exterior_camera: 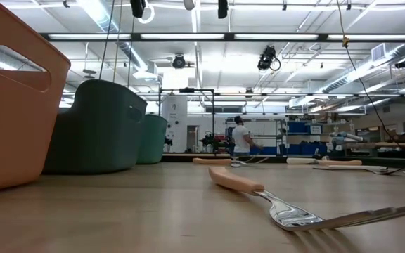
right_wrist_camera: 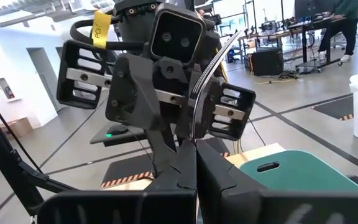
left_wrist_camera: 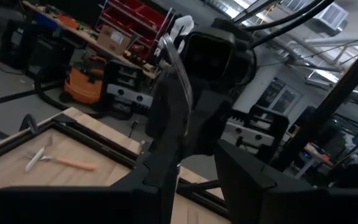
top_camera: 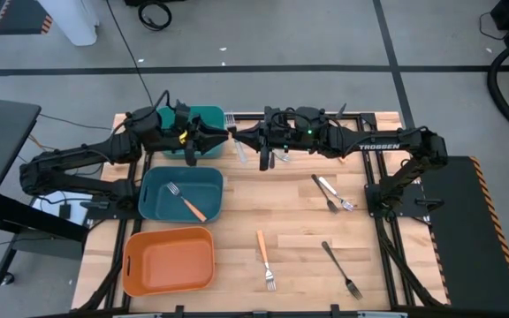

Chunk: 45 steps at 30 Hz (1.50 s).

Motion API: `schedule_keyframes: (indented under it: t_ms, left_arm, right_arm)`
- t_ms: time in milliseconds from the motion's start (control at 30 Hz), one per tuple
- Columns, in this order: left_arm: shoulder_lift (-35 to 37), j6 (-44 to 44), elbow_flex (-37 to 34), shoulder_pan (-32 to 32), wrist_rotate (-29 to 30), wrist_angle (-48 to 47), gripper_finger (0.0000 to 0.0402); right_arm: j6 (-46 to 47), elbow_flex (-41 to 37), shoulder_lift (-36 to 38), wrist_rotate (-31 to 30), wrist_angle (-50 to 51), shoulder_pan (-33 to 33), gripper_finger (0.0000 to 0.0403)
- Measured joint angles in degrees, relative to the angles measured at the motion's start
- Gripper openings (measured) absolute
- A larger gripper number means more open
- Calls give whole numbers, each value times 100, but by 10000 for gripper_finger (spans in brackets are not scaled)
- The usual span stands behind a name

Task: Sort silverware by color (type)
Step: Put the white fork into the orange bin

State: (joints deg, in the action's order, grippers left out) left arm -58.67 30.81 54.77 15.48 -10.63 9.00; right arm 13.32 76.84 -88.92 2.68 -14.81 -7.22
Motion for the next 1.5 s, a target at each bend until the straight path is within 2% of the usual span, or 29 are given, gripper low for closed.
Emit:
schedule_keyframes:
  t_ms: [400,633,1000,1100,1300,1500]
  left_arm:
    - [-152,-48,4,12,-146,203,117]
    - [-284,-19,5,12,-211,753,117]
    - [-562,11,-1,12,-216,1028,115]
    - [-541,-33,2,12,-212,1085,96]
    - [-545,-16,2,8,-238,1088,16]
    - [-544,-135,2,10,-214,1066,12]
  right_arm:
    - [55,2,0,33,51,0,2]
    - [214,7,8,171,89,2,2]
    - [297,2,2,256,285,81,2]
    - [302,2,2,259,290,76,2]
    - [248,2,2,256,302,78,5]
    - [61,2,0,156,314,84,39]
